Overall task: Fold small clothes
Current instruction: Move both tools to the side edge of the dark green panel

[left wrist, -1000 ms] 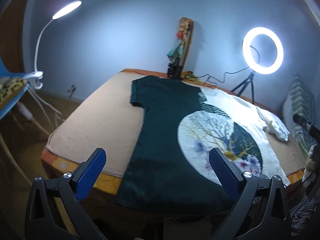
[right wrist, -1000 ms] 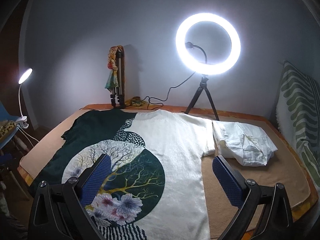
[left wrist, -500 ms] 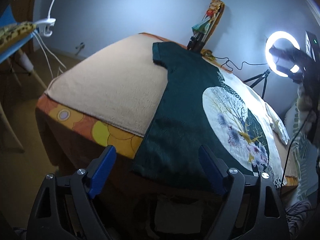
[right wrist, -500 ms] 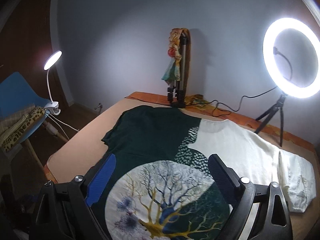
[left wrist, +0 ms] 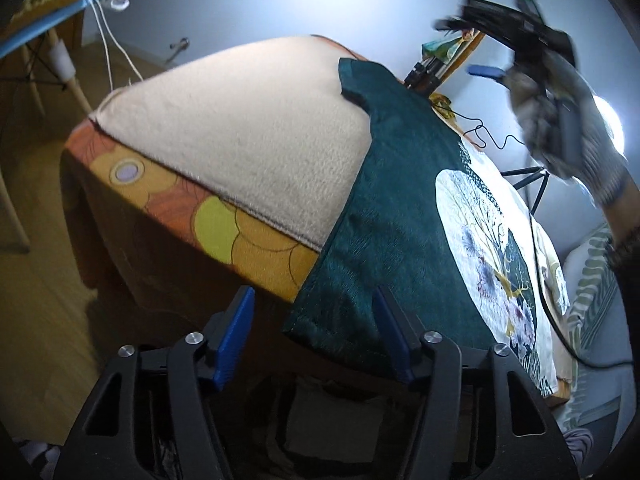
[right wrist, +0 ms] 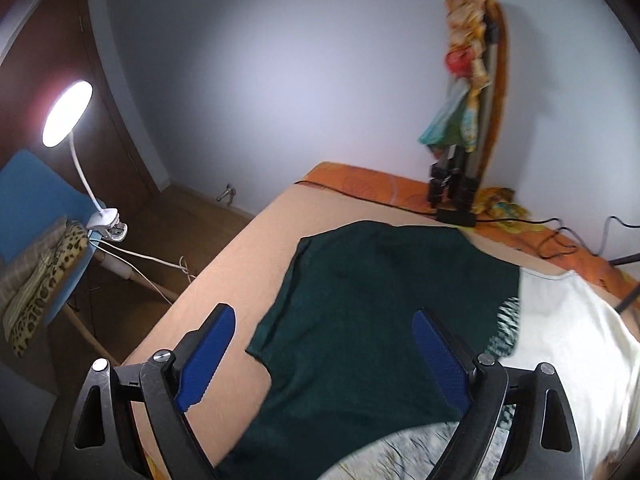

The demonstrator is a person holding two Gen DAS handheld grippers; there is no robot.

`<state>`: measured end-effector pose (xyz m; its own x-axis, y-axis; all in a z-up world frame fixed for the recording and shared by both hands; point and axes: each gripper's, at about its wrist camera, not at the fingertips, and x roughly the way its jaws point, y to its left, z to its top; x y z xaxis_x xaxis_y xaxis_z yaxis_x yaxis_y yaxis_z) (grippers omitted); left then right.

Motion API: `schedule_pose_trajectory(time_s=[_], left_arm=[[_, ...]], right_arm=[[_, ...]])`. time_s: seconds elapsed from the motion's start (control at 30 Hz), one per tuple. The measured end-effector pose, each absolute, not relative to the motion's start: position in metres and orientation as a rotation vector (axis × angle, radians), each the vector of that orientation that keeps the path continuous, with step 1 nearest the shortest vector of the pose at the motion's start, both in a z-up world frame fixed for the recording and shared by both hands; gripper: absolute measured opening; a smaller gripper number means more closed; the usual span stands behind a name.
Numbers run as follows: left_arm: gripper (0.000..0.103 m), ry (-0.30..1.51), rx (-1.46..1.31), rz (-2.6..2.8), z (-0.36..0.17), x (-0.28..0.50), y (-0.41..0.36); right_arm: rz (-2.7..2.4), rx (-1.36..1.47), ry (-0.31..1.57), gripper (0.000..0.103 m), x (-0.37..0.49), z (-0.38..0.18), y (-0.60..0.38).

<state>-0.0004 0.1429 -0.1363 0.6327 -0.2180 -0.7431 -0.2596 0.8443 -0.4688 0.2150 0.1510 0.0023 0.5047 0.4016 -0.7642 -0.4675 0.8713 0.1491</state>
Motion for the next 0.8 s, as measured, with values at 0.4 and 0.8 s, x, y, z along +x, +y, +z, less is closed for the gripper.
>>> schedule_pose_trajectory(time_s=[0.4, 0.8], left_arm=[[0.053, 0.917, -0.643, -0.006, -0.144, 0.000, 0.149], [0.052, 0.934, -0.647, -0.017, -0.149, 0.004, 0.150]], right_arm=[[0.510, -0.061, 1.058, 0.087, 0.299, -0.073, 0.239], [0.448, -0.142, 1.106, 0.084, 0.331, -0.112, 0.263]])
